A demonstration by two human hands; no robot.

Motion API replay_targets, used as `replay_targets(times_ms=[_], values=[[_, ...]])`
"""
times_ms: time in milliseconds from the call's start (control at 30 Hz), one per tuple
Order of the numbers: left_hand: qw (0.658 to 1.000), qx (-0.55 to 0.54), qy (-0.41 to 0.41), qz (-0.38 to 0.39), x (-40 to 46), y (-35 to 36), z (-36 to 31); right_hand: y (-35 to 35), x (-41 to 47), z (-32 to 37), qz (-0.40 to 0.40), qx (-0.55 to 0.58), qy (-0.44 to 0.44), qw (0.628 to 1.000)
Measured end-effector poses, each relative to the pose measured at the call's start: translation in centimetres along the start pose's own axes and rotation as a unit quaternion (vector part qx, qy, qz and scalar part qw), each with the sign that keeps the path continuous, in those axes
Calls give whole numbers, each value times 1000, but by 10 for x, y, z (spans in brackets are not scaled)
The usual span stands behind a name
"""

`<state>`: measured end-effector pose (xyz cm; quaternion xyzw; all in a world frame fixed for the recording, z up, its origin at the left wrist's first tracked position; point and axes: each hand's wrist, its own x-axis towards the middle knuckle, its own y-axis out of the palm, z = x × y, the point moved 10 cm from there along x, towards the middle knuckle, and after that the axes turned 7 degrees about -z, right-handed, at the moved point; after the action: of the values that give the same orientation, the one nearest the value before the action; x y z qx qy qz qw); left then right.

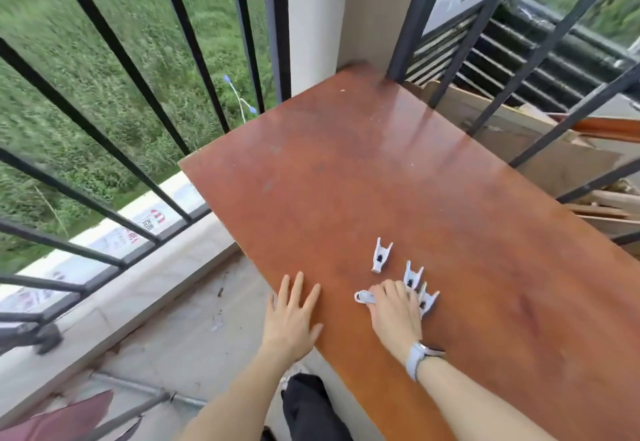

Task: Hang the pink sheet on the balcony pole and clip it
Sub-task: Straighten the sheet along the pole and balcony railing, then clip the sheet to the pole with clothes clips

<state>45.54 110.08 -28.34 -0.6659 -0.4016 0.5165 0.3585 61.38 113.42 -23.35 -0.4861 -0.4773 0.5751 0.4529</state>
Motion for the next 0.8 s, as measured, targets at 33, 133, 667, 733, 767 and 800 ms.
replay_targets(times_ms=[33,133,667,733,767,800], values=[[1000,-3,4,4,1,-2,2,-4,3,3,-9,-6,-10,1000],[999,-36,-13,0,3,-17,15,-9,12,14,8,39,-34,999],[803,-53,-352,-479,-270,-249,245,-166,6,416,104,481,-371,788],[746,-22,-373,-551,-333,-272,249,-190,-28,465,133,511,-417,740],[718,-5,-382,-582,-363,-280,249,-202,-45,487,147,524,-438,715],[689,12,-392,-610,-392,-288,249,-213,-62,506,160,536,-458,691]])
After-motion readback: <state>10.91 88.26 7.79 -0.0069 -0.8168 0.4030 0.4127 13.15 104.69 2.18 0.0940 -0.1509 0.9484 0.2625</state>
